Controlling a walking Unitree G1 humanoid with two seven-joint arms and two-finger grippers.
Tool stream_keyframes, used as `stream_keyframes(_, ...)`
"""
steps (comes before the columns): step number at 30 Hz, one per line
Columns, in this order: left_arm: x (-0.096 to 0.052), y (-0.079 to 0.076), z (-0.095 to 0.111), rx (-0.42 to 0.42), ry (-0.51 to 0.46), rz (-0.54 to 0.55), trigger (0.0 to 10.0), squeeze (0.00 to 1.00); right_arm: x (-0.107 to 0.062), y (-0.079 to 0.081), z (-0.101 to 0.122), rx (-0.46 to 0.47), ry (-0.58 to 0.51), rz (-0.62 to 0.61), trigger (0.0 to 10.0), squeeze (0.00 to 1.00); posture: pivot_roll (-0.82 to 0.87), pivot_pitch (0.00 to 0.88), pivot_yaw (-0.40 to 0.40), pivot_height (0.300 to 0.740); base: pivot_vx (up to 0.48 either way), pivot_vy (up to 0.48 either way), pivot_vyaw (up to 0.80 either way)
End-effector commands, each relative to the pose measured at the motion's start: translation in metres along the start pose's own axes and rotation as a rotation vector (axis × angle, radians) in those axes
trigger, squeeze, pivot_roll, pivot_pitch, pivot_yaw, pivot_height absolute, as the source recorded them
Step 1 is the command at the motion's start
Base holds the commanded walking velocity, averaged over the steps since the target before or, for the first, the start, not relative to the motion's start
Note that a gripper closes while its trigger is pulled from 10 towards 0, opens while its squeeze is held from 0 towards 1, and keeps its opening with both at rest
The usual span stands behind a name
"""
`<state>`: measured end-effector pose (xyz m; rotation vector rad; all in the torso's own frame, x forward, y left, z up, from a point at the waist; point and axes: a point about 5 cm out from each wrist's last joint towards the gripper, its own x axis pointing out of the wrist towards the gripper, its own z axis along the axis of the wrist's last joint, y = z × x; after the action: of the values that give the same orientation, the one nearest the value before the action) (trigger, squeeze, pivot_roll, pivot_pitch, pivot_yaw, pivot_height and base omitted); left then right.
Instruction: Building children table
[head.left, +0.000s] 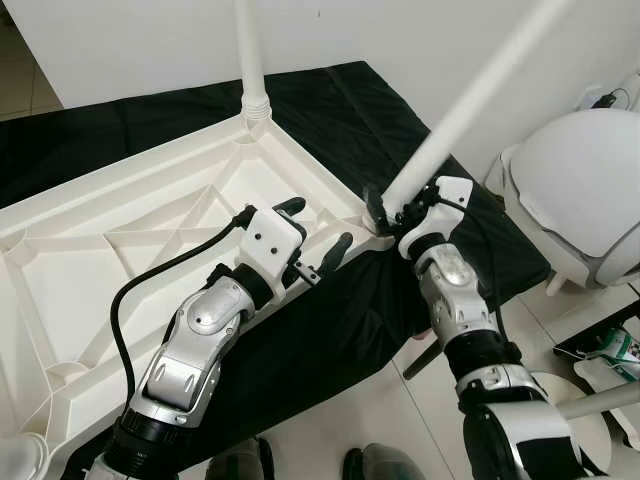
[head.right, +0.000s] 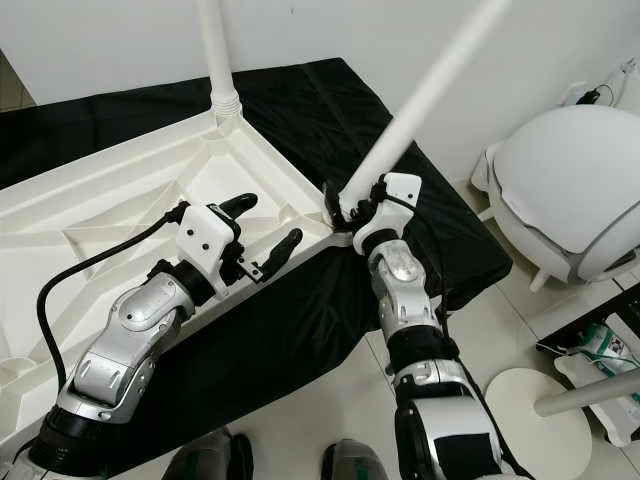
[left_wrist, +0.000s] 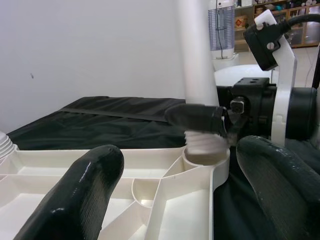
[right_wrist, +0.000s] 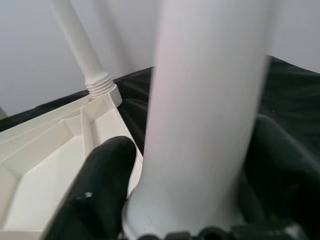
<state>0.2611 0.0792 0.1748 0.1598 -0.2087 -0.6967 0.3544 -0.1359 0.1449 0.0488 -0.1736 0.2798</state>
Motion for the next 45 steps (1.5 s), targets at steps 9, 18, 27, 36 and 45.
stream_keyframes(9,-0.002,-0.005,0.000,0.003,0.008,-0.019,10.0,0.00,0.007,-0.011,0.010,-0.018,-0.025,0.036,0.0,0.00,-0.02,0.056,0.002,0.740,0.000,0.000,0.00)
stream_keyframes(18,0.006,-0.004,0.005,-0.015,-0.020,-0.005,10.0,0.00,0.009,-0.010,0.011,-0.001,-0.022,0.081,0.0,0.00,-0.02,0.043,-0.002,0.740,0.000,0.000,0.00)
stream_keyframes(27,0.028,-0.003,0.017,-0.106,-0.069,-0.023,10.0,1.00,0.011,-0.006,0.013,-0.056,-0.002,0.185,10.0,0.00,-0.03,0.031,-0.010,0.740,0.000,0.000,0.00)
stream_keyframes(36,0.051,0.008,0.027,-0.212,-0.057,-0.028,10.0,0.85,0.012,-0.006,0.025,-0.104,-0.059,0.244,10.0,0.00,-0.04,0.026,-0.005,0.740,0.000,0.000,0.00)
stream_keyframes(45,0.089,0.023,0.032,-0.243,0.114,0.014,10.0,0.00,0.009,-0.005,0.024,-0.158,-0.079,0.252,10.0,0.00,-0.05,0.024,0.006,0.740,0.000,0.000,0.00)
